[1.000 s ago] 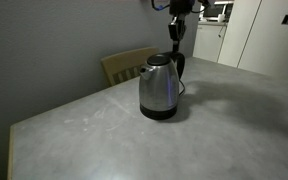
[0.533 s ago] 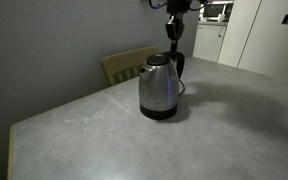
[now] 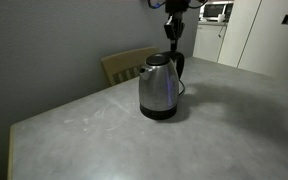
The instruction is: Press the button to open the kettle lid
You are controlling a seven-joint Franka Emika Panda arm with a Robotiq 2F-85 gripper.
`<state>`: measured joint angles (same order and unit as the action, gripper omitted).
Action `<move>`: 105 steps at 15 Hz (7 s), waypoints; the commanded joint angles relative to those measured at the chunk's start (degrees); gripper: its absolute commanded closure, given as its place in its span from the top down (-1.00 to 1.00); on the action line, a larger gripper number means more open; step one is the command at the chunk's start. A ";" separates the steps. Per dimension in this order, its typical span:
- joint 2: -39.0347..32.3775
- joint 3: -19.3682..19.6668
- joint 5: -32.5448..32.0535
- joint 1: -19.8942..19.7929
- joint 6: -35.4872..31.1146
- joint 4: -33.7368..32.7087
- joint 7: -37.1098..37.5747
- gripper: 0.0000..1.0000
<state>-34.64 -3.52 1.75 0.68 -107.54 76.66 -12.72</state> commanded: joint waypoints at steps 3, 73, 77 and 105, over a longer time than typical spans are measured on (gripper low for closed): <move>-1.25 0.50 -0.64 -0.47 1.15 -2.00 0.40 -1.00; -10.34 -0.25 1.88 0.90 17.62 -13.06 4.14 -1.00; -10.83 -0.01 1.15 1.42 19.50 -16.02 4.43 -1.00; -2.32 0.84 -6.72 5.19 12.81 -12.53 5.62 0.22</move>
<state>-38.60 -2.70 -5.06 6.31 -93.13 61.84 -6.67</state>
